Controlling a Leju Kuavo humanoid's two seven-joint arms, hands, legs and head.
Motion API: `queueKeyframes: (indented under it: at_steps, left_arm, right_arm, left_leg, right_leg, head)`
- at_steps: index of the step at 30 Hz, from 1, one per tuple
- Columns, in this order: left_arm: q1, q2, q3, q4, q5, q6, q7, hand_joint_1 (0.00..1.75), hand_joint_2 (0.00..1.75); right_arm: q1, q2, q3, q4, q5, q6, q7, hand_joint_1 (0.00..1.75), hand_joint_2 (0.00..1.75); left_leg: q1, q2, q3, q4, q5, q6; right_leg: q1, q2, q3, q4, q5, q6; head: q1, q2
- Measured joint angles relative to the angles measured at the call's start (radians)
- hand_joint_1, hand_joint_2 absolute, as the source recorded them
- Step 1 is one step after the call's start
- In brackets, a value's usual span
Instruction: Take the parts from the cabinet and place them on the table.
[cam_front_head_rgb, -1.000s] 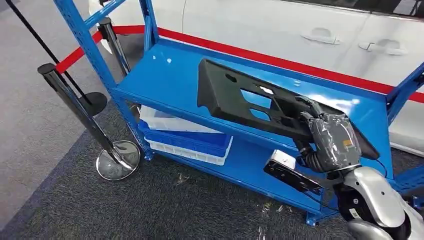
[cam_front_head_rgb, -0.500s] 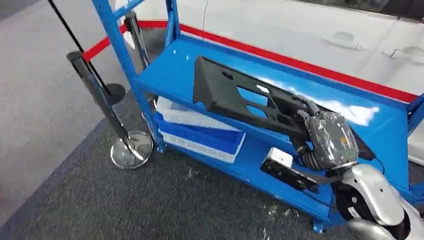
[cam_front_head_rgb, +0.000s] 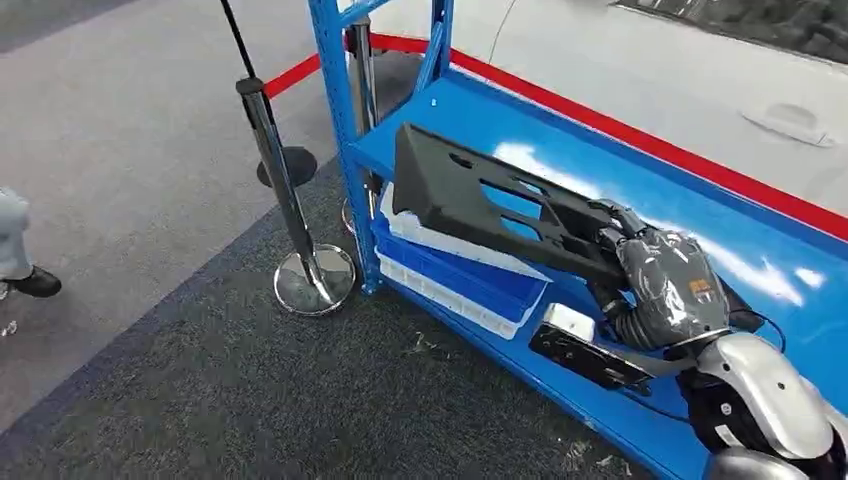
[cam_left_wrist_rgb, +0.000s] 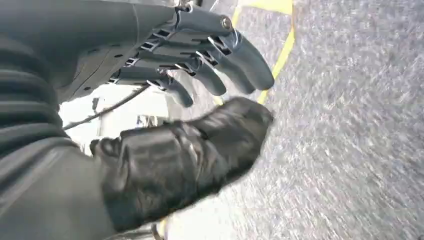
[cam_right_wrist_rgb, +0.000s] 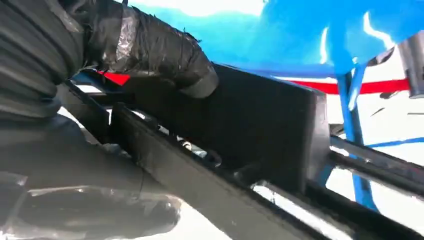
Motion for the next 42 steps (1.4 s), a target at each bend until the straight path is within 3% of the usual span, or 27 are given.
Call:
queueKeyframes:
  at_steps: [2, 3, 4, 5, 7, 9, 10, 12, 13, 14, 18, 20, 21, 23, 24, 25, 27, 28, 29, 33, 34, 35, 36, 38, 39, 40, 42]
  left_arm:
    - [0.004, -0.001, 0.011, 0.000, 0.004, 0.003, -0.005, 0.00, 1.75]
    - [0.005, 0.002, 0.015, 0.000, 0.015, 0.006, -0.017, 0.00, 1.75]
    - [0.005, 0.002, 0.020, 0.000, 0.024, 0.008, -0.031, 0.00, 1.75]
    - [0.004, 0.002, 0.028, 0.001, 0.028, 0.009, -0.044, 0.00, 1.75]
    - [0.000, 0.001, 0.040, 0.017, 0.032, 0.010, -0.058, 0.00, 1.75]
    - [-0.003, -0.003, 0.049, 0.026, 0.030, 0.010, -0.048, 0.00, 1.75]
    - [-0.003, -0.003, 0.053, 0.027, 0.026, 0.010, -0.038, 0.00, 1.75]
    - [-0.003, -0.004, 0.059, 0.027, 0.020, 0.010, -0.021, 0.00, 1.75]
    - [-0.004, -0.004, 0.061, 0.027, 0.017, 0.010, -0.015, 0.00, 1.75]
    - [-0.005, -0.005, 0.062, 0.027, 0.012, 0.010, -0.011, 0.00, 1.75]
    - [-0.001, -0.005, 0.067, 0.027, 0.003, 0.010, -0.007, 0.00, 1.75]
    - [0.002, -0.008, 0.072, 0.027, 0.003, 0.003, 0.002, 0.00, 1.75]
    - [0.002, -0.008, 0.075, 0.027, 0.004, -0.004, 0.011, 0.00, 1.75]
    - [0.002, -0.008, 0.081, 0.027, 0.005, -0.008, 0.016, 0.00, 1.75]
    - [0.003, -0.008, 0.081, 0.027, 0.003, -0.006, 0.014, 0.00, 1.75]
    - [0.004, -0.008, 0.081, 0.027, 0.002, -0.005, 0.013, 0.00, 1.75]
    - [0.004, -0.009, 0.082, 0.027, 0.000, -0.005, 0.014, 0.00, 1.75]
    - [0.004, -0.009, 0.083, 0.026, 0.000, -0.005, 0.014, 0.00, 1.75]
    - [0.003, -0.010, 0.084, 0.026, 0.000, -0.005, 0.015, 0.00, 1.75]
    - [0.005, -0.011, 0.088, 0.027, 0.016, 0.003, 0.015, 0.00, 1.75]
    - [0.003, -0.013, 0.090, 0.040, 0.027, 0.008, 0.011, 0.00, 1.75]
    - [0.000, -0.021, 0.093, 0.050, 0.035, 0.010, 0.004, 0.00, 1.75]
    - [-0.003, -0.024, 0.099, 0.058, 0.039, 0.010, 0.000, 0.00, 1.75]
    - [-0.010, -0.037, 0.111, 0.073, 0.044, 0.010, -0.008, 0.00, 1.75]
    - [-0.013, -0.044, 0.115, 0.074, 0.044, 0.010, -0.004, 0.00, 1.75]
    - [-0.014, -0.048, 0.117, 0.078, 0.042, 0.010, 0.004, 0.00, 1.75]
    - [-0.015, -0.060, 0.126, 0.088, 0.037, 0.010, 0.021, 0.00, 1.75]
  right_arm:
    - [0.002, -0.008, -0.001, -0.007, 0.000, 0.000, 0.000, 1.75, 1.75]
    - [0.002, -0.009, -0.001, -0.010, 0.000, 0.000, 0.000, 1.75, 1.75]
    - [0.004, -0.011, -0.003, -0.013, 0.000, 0.001, 0.000, 1.75, 1.75]
    - [0.007, -0.012, -0.004, -0.018, 0.000, 0.000, 0.000, 1.75, 1.75]
    - [0.014, -0.016, -0.005, -0.030, 0.001, 0.005, 0.003, 1.75, 1.75]
    - [0.020, -0.016, -0.002, -0.046, 0.005, 0.019, 0.006, 1.75, 1.75]
    - [0.022, -0.016, -0.002, -0.052, 0.006, 0.023, 0.006, 1.75, 1.75]
    - [0.020, -0.016, -0.001, -0.059, 0.008, 0.026, 0.007, 1.75, 1.75]
    - [0.018, -0.016, -0.001, -0.062, 0.008, 0.028, 0.007, 1.75, 1.75]
    - [0.017, -0.016, -0.001, -0.066, 0.008, 0.030, 0.007, 1.75, 1.75]
    - [0.008, -0.016, 0.000, -0.069, 0.008, 0.034, 0.005, 1.75, 1.75]
    - [0.000, -0.017, 0.000, -0.069, 0.008, 0.035, 0.002, 1.75, 1.75]
    - [-0.004, -0.017, 0.000, -0.067, 0.008, 0.035, -0.002, 1.75, 1.75]
    - [-0.006, -0.017, 0.002, -0.061, 0.007, 0.035, -0.008, 1.75, 1.75]
    - [-0.006, -0.016, 0.005, -0.058, 0.007, 0.038, -0.011, 1.75, 1.75]
    - [-0.009, -0.016, 0.008, -0.058, 0.007, 0.049, -0.011, 1.75, 1.75]
    - [-0.016, -0.016, 0.013, -0.061, 0.008, 0.067, -0.007, 1.75, 1.75]
    - [-0.022, -0.016, 0.016, -0.061, 0.008, 0.072, -0.005, 1.75, 1.75]
    - [-0.027, -0.016, 0.018, -0.062, 0.008, 0.077, -0.005, 1.75, 1.75]
    - [-0.048, -0.012, 0.027, -0.068, 0.008, 0.092, -0.013, 1.75, 1.75]
    - [-0.057, -0.007, 0.031, -0.068, 0.008, 0.092, -0.018, 1.75, 1.75]
    - [-0.064, 0.001, 0.036, -0.067, 0.014, 0.092, -0.027, 1.75, 1.75]
    - [-0.076, 0.012, 0.040, -0.062, 0.024, 0.090, -0.038, 1.75, 1.75]
    - [-0.129, 0.068, 0.071, -0.012, 0.063, 0.072, -0.084, 1.75, 1.75]
    - [-0.145, 0.099, 0.084, 0.021, 0.082, 0.055, -0.108, 1.75, 1.75]
    - [-0.158, 0.124, 0.095, 0.043, 0.091, 0.042, -0.129, 1.75, 1.75]
    - [-0.199, 0.173, 0.118, 0.102, 0.105, 0.021, -0.155, 1.75, 1.75]
  left_leg:
    - [0.004, -0.027, -0.008, -0.005, 0.009, -0.015]
    - [-0.001, -0.024, -0.013, 0.002, 0.002, -0.017]
    - [-0.008, 0.036, -0.020, 0.024, -0.017, -0.026]
    - [-0.003, 0.079, -0.045, 0.077, -0.051, -0.037]
    - [0.012, 0.107, -0.120, 0.231, -0.120, -0.054]
    - [0.020, 0.112, -0.148, 0.288, -0.123, -0.065]
    - [0.023, 0.116, -0.126, 0.249, -0.095, -0.069]
    - [0.027, 0.134, -0.032, 0.082, -0.014, -0.069]
    - [0.023, 0.183, 0.010, 0.003, -0.001, -0.064]
    - [0.009, 0.192, 0.016, -0.012, -0.006, -0.054]
    - [0.009, 0.143, 0.001, -0.016, 0.007, -0.019]
    - [0.014, 0.126, 0.004, -0.024, 0.016, -0.004]
    - [0.014, 0.116, 0.001, -0.023, 0.017, 0.001]
    - [0.011, 0.094, -0.003, -0.022, 0.020, 0.005]
    - [0.011, 0.081, -0.005, -0.019, 0.021, 0.006]
    - [0.011, 0.066, -0.006, -0.016, 0.021, 0.006]
    - [0.011, 0.037, -0.006, -0.008, 0.019, 0.003]
    - [0.012, 0.026, -0.011, -0.002, 0.016, -0.002]
    - [0.006, 0.015, -0.020, 0.006, 0.016, -0.010]
    - [0.016, -0.032, -0.039, -0.003, 0.036, -0.038]
    - [0.019, -0.012, -0.045, 0.002, 0.027, -0.039]
    - [0.008, 0.059, -0.058, 0.038, 0.005, -0.046]
    - [0.009, 0.082, -0.081, 0.083, -0.020, -0.050]
    - [0.013, 0.107, -0.170, 0.252, -0.088, -0.057]
    - [0.013, 0.108, -0.202, 0.309, -0.096, -0.059]
    - [0.013, 0.108, -0.203, 0.304, -0.078, -0.059]
    - [0.013, 0.120, -0.138, 0.176, -0.001, -0.057]
  right_leg:
    - [0.002, -0.022, -0.002, -0.001, 0.003, -0.003]
    - [-0.017, -0.043, 0.004, -0.017, 0.011, -0.006]
    - [-0.012, -0.053, 0.011, -0.022, 0.012, -0.006]
    - [-0.012, -0.068, 0.011, -0.022, 0.013, -0.012]
    - [-0.008, -0.102, 0.011, -0.019, 0.012, -0.013]
    - [-0.009, -0.132, 0.010, -0.019, 0.011, -0.012]
    - [-0.010, -0.145, 0.010, -0.018, 0.011, -0.011]
    - [-0.012, -0.168, 0.013, -0.017, 0.008, -0.006]
    - [-0.009, -0.176, 0.015, -0.017, 0.006, -0.001]
    - [-0.002, -0.184, 0.012, -0.012, 0.004, 0.007]
    - [-0.003, -0.224, 0.018, -0.020, 0.005, 0.032]
    - [-0.011, -0.136, -0.009, 0.047, -0.054, 0.033]
    - [-0.010, -0.111, -0.043, 0.129, -0.098, 0.032]
    - [-0.006, -0.092, -0.112, 0.278, -0.153, 0.033]
    - [-0.006, -0.090, -0.126, 0.302, -0.150, 0.032]
    - [-0.007, -0.090, -0.113, 0.274, -0.119, 0.031]
    - [-0.012, -0.078, -0.040, 0.116, -0.027, 0.030]
    - [-0.018, -0.036, -0.008, 0.045, -0.001, 0.031]
    - [-0.017, -0.001, 0.000, 0.019, -0.013, 0.031]
    - [-0.010, -0.045, 0.007, 0.002, -0.009, 0.017]
    - [-0.021, -0.059, 0.011, -0.003, -0.005, 0.011]
    - [-0.017, -0.073, 0.015, -0.005, -0.006, 0.009]
    - [-0.015, -0.085, 0.015, -0.005, -0.006, 0.006]
    - [-0.011, -0.111, 0.011, -0.007, -0.003, -0.001]
    - [-0.011, -0.127, 0.011, -0.007, -0.003, -0.001]
    - [-0.011, -0.140, 0.011, -0.007, -0.004, -0.001]
    - [-0.011, -0.165, 0.014, -0.007, -0.007, 0.000]
  head:
    - [0.001, 0.000]
    - [0.002, 0.000]
    - [-0.005, 0.000]
    - [-0.015, 0.000]
    - [-0.014, 0.000]
    - [-0.015, 0.000]
    - [-0.016, 0.000]
    - [-0.016, 0.000]
    - [-0.016, 0.000]
    - [-0.015, 0.000]
    - [-0.012, 0.000]
    - [-0.007, 0.000]
    - [-0.002, 0.000]
    - [-0.002, 0.000]
    - [-0.001, 0.000]
    - [-0.002, 0.000]
    - [-0.001, 0.000]
    - [-0.001, 0.000]
    - [-0.002, 0.000]
    - [-0.003, 0.000]
    - [-0.002, 0.000]
    - [-0.011, 0.000]
    - [-0.016, 0.000]
    - [-0.015, 0.000]
    - [-0.015, 0.000]
    - [-0.013, 0.000]
    - [-0.014, 0.000]
